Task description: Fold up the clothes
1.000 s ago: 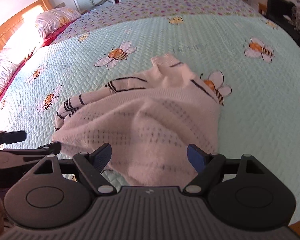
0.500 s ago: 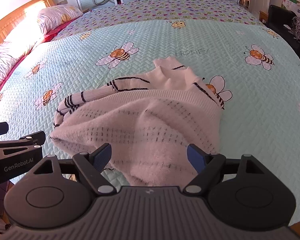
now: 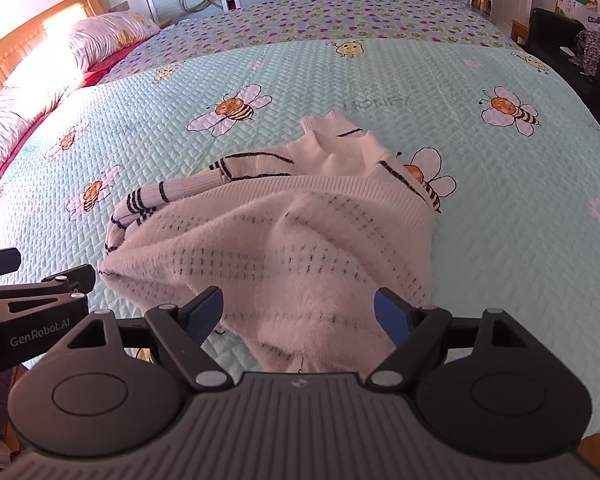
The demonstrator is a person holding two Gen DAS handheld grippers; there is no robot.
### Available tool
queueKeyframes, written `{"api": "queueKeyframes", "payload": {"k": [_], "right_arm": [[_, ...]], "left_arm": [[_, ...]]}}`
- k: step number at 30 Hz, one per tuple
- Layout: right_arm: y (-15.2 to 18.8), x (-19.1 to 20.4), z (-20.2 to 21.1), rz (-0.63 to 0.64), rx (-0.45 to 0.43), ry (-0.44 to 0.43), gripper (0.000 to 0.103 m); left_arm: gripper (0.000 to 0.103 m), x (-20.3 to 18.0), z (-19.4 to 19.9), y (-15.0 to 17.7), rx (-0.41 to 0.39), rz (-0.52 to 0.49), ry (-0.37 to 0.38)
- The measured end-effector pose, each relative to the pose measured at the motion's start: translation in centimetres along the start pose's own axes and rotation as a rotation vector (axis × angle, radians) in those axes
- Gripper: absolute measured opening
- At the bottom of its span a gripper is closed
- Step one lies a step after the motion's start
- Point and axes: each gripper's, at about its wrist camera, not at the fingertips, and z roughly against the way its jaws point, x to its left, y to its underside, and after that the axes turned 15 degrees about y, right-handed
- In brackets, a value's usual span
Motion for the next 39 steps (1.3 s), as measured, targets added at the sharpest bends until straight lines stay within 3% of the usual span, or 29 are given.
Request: {"api": "queueKeyframes", "payload": {"k": [8, 15, 18, 22, 24, 26, 30, 33, 39], "right_arm": [[0.3, 0.9, 0.2, 0.040, -0.016, 0.033, 0.083], [0.8, 2.0, -0.1, 0.135, -0.060, 0.131, 0.083], [0.7, 1.2, -0.4, 0.128, -0.058, 0.094, 0.083], [0.9, -1.5, 0.1, 0.083, -0.222, -0.046, 0.083], [1.2, -3.2, 0.3, 0.050, -0.312, -0.102, 0.083], [1.2, -4.3, -0.1, 0.022, -0.324, -0.146, 0.083], [0.8, -5.7, -1.8, -0.046, -0.275, -0.181, 0.083], [0.2, -5.9, -3.3, -0.065, -0.263, -0.161, 0.083], [-2.9, -5.8, -8.4, -0.060, -0.168, -0.120, 0.083]], "left_arm": [[0.078, 0.0, -0.6, 0.6, 0.019, -0.008, 0.004], [0.078, 0.8, -2.5, 2.0, 0.076, 0.014, -0.004], [0.078, 1.5, -3.2, 2.7, 0.099, 0.033, -0.003], [0.078, 3.4, -4.2, 3.6, 0.105, 0.080, 0.003], [0.078, 4.5, -4.5, 3.9, 0.086, 0.117, 0.023], [0.078, 5.3, -4.3, 3.6, 0.034, 0.143, 0.060], [0.078, 6.9, -4.0, 3.0, -0.069, 0.195, 0.135], [0.079, 8.0, -3.9, 2.5, -0.147, 0.225, 0.190], [0.079, 9.7, -5.7, 2.1, -0.155, 0.288, 0.247]]}}
